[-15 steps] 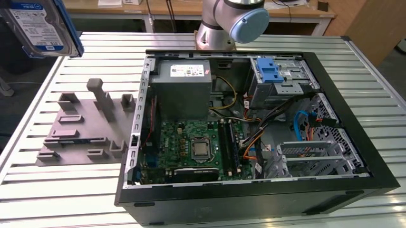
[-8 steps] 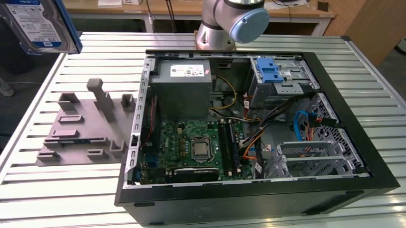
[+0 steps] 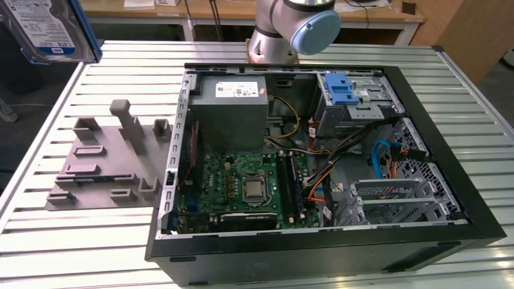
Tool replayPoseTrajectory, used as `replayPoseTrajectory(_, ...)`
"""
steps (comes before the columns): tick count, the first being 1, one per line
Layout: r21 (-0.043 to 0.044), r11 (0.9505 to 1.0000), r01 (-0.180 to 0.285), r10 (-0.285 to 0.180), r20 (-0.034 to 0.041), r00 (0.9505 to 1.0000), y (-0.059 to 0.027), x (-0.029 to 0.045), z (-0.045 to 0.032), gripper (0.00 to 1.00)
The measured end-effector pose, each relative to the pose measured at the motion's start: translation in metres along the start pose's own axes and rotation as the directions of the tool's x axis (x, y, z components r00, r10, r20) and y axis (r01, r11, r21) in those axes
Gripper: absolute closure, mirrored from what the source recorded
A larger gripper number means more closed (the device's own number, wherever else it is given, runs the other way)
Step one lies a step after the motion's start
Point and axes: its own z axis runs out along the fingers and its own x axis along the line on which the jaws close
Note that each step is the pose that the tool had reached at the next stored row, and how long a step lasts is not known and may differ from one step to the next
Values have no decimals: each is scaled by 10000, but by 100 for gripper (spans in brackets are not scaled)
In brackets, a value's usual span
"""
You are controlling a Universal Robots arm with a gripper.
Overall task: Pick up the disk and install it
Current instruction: 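Pick up the disk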
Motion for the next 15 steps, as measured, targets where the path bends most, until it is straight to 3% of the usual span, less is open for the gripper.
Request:
replayPoseTrajectory(6, -3, 10000, -1, 1, -1, 10000, -2, -3, -59, 64)
replayPoseTrajectory(15, -25, 10000, -1, 1, -1, 10000, -213, -3, -58, 64)
